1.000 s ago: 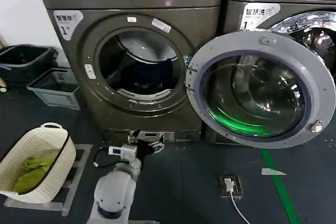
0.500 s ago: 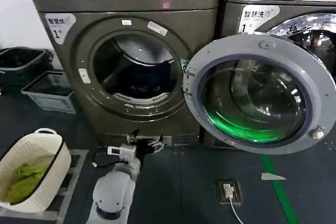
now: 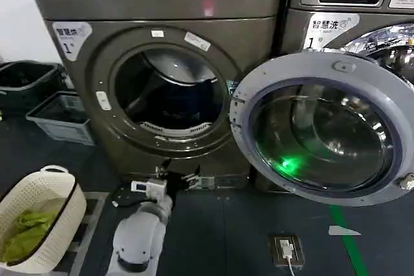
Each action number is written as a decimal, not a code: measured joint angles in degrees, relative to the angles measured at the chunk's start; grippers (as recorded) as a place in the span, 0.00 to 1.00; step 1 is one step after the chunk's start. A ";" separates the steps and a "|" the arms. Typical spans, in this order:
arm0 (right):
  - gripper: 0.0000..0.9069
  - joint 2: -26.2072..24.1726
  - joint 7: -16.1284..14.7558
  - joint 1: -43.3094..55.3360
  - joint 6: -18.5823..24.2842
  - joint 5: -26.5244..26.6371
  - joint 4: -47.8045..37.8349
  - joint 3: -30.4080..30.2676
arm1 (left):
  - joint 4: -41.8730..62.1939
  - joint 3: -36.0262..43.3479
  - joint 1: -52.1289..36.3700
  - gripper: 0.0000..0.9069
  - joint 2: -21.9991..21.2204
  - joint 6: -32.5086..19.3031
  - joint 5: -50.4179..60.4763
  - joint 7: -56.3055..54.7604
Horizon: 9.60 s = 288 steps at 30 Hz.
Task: Grasp the clothes from the dryer.
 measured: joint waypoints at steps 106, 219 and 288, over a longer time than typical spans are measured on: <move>1.00 0.92 -0.50 -0.94 2.77 -1.39 -1.67 1.11 | 30.14 -3.45 -25.18 1.00 -0.48 0.00 -4.56 -7.37; 1.00 1.94 -1.27 0.22 5.18 -3.38 -3.90 -3.09 | 84.71 -5.25 -57.80 0.00 5.00 -45.22 61.77 62.47; 1.00 4.95 0.41 0.79 5.06 -2.11 -3.35 -0.46 | 67.58 -4.06 -52.00 0.00 -0.78 -25.91 -7.29 -3.85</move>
